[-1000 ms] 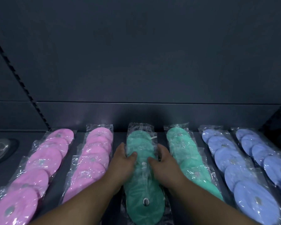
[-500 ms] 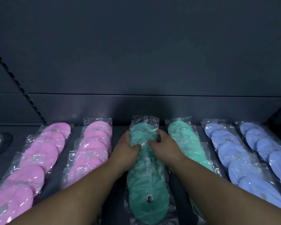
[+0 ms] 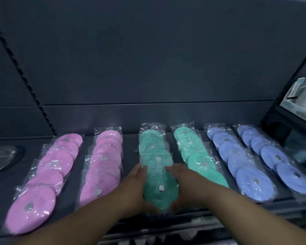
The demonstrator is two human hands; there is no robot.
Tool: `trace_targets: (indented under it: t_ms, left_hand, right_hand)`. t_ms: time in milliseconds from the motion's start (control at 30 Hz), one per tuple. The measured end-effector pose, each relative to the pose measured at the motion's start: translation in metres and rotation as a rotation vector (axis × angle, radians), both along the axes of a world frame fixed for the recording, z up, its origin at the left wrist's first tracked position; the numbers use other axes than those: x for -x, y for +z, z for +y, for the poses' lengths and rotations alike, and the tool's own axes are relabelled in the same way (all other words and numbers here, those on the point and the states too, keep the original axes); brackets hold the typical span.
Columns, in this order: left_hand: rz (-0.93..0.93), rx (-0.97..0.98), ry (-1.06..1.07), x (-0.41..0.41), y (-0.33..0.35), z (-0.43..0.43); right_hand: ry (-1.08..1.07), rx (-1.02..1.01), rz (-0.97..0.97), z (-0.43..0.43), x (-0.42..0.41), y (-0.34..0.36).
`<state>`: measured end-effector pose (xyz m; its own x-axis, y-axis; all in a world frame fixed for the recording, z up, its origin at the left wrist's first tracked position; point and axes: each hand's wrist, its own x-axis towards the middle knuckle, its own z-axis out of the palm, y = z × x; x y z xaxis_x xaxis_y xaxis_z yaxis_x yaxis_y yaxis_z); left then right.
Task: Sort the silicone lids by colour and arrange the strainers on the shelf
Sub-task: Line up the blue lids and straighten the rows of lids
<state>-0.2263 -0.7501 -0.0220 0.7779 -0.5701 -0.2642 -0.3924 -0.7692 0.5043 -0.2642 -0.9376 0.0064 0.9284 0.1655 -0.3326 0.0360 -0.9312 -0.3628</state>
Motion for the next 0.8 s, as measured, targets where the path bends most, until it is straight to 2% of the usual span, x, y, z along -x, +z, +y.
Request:
trace_targets:
  t_ms: [167,400,500,600,700,800]
  left_hand:
    - [-0.02,-0.072,0.033,0.009,-0.003,-0.014]
    - [-0.06,0.018,0.113,0.028,0.001,-0.025]
    - [-0.128,0.129,0.229,0.044,0.003,-0.019]
    - [-0.225,0.128,0.367,0.063,0.007,0.005]
    - [-0.297,0.122,0.524,0.074,0.009,0.045]
    - [-0.267,0.096,0.651,0.074,0.011,0.083]
  right_hand:
    - [0.021,0.073,-0.053,0.007,0.011,-0.003]
    - [0.049,0.061,-0.092,-0.009,0.016,-0.009]
    - [0.031,0.056,-0.178,-0.01,0.021,-0.01]
    - [0.04,0.012,-0.289,-0.001,0.027,-0.008]
    - [0.074,-0.074,-0.311,0.018,0.033,-0.009]
    - [0.101,-0.156,-0.279,0.042,0.036,-0.012]
